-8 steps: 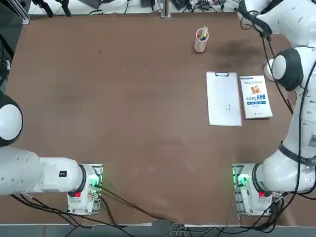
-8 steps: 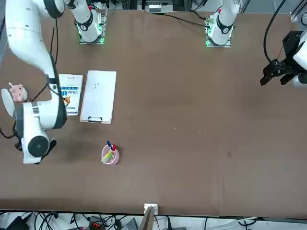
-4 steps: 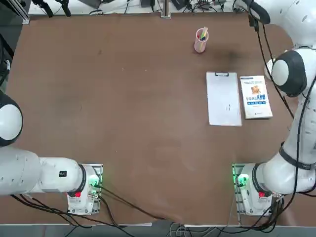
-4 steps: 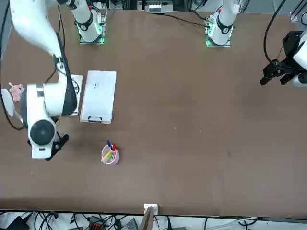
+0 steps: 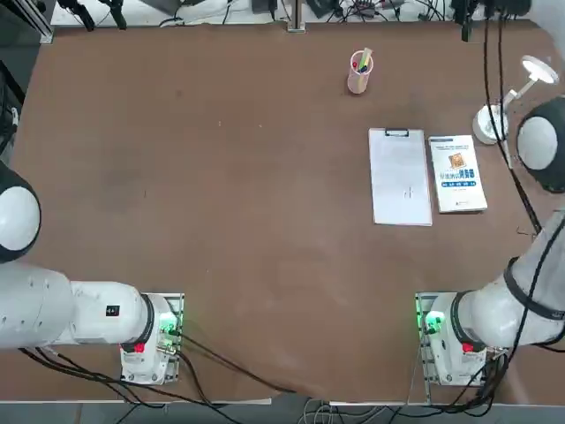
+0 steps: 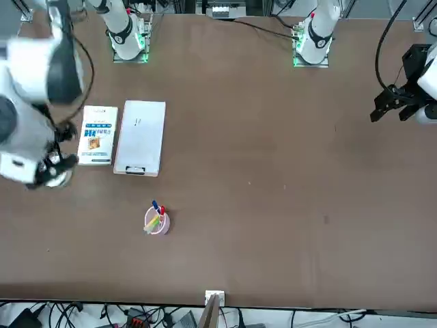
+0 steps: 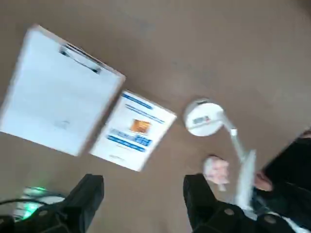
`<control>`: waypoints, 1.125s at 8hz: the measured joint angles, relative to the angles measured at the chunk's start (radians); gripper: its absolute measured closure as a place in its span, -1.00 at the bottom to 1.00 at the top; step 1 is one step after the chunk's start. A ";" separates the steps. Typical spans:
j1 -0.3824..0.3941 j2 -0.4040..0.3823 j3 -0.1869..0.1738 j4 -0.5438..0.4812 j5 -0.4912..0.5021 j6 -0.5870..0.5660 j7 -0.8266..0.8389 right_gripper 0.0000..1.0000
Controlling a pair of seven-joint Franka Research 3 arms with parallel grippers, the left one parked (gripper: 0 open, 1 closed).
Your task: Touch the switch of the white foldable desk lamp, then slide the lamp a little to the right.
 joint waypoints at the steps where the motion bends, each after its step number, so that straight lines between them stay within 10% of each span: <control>1: -0.007 -0.070 -0.002 -0.040 0.094 -0.007 0.080 -1.00; 6: -0.199 -0.431 0.077 -0.448 0.300 0.132 0.318 -1.00; 9: -0.224 -0.488 0.096 -0.504 0.303 0.182 0.334 -1.00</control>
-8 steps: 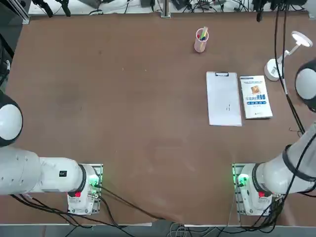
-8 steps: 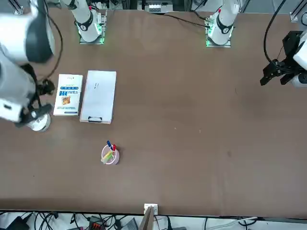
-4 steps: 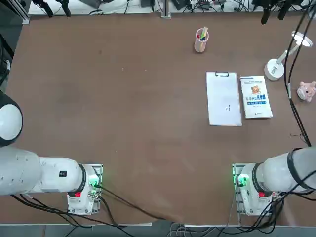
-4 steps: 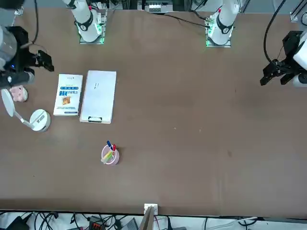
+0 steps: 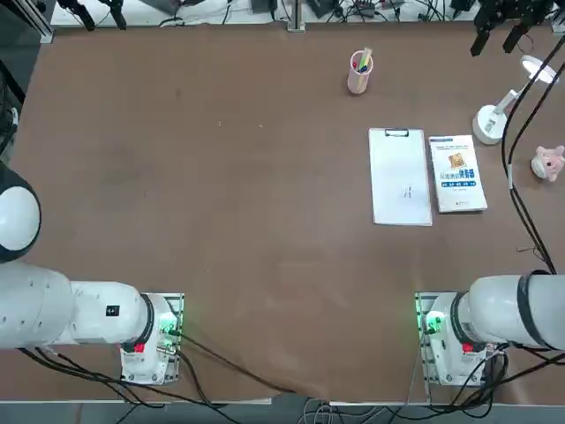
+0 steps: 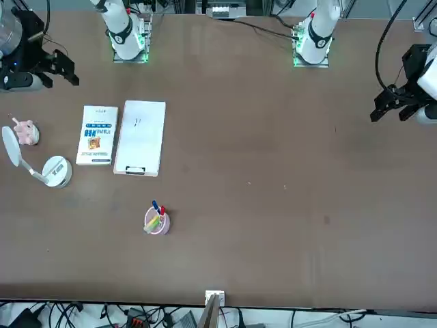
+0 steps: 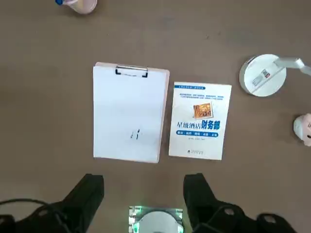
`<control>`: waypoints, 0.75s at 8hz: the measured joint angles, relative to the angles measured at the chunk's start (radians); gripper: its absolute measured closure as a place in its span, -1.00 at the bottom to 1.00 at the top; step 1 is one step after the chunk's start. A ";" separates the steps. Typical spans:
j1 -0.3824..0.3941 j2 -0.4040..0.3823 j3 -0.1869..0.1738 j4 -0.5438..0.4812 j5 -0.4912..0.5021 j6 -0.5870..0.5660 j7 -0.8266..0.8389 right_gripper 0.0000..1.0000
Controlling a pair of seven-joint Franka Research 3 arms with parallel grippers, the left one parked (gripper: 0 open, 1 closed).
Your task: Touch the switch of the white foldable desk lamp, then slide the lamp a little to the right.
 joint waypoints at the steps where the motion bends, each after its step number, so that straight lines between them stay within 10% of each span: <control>1: -0.004 0.024 0.000 0.020 0.000 0.011 0.000 -1.00; 6: 0.041 0.134 -0.040 0.122 -0.066 0.110 0.151 -1.00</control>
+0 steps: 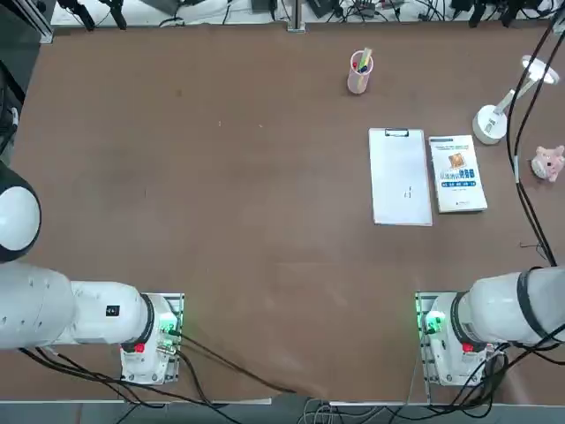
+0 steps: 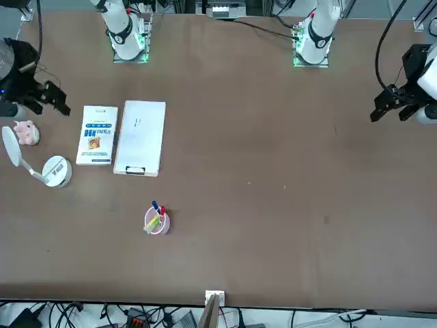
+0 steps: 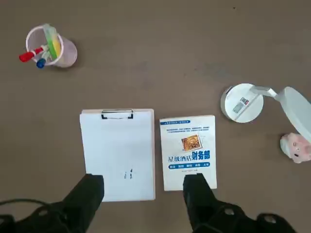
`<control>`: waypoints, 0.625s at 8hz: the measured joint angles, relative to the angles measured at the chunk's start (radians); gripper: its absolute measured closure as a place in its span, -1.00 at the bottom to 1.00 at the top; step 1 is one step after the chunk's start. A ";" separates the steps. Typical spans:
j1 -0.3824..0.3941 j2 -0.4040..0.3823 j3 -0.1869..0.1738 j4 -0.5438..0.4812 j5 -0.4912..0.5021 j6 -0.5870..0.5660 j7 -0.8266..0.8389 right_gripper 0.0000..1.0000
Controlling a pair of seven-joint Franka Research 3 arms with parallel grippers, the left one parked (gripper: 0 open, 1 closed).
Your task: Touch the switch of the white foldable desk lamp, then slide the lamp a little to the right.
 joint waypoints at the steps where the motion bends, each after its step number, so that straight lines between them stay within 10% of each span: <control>1: 0.011 0.001 -0.004 0.009 0.000 0.001 0.032 -1.00; 5: 0.019 0.002 -0.021 0.013 0.029 -0.002 0.072 -1.00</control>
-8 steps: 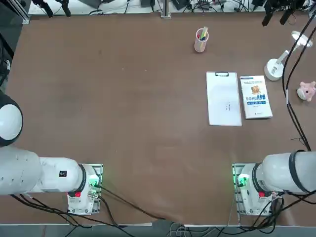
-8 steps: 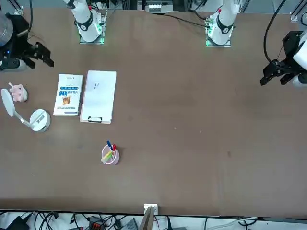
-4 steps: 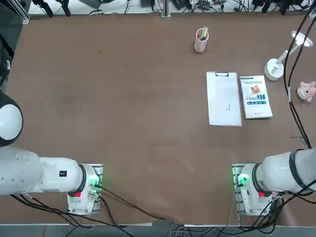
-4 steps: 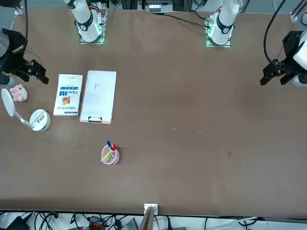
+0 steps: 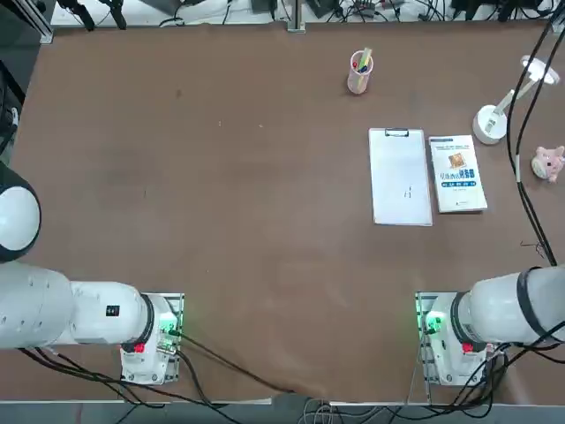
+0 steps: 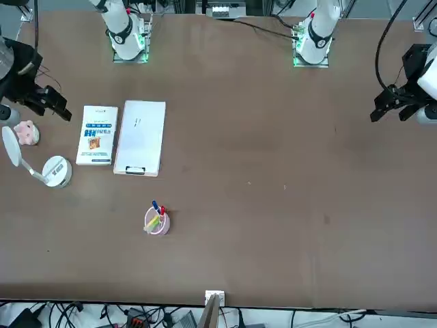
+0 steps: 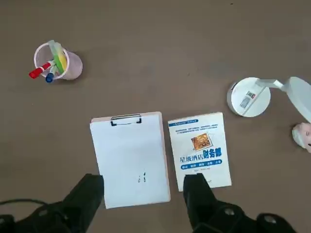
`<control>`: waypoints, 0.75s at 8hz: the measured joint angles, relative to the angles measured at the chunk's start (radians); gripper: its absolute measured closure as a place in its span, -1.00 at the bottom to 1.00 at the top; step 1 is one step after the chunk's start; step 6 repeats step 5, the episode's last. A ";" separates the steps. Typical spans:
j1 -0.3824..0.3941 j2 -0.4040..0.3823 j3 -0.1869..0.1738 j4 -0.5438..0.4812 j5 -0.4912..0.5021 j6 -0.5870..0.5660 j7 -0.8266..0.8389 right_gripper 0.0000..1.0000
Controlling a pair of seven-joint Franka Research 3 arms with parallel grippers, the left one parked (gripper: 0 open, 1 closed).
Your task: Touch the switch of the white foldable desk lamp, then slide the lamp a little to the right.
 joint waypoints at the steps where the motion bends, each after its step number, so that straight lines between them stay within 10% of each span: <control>1: 0.000 0.001 -0.013 0.000 0.002 -0.004 0.000 -1.00; 6: 0.000 0.006 -0.052 0.000 0.004 -0.024 -0.035 -1.00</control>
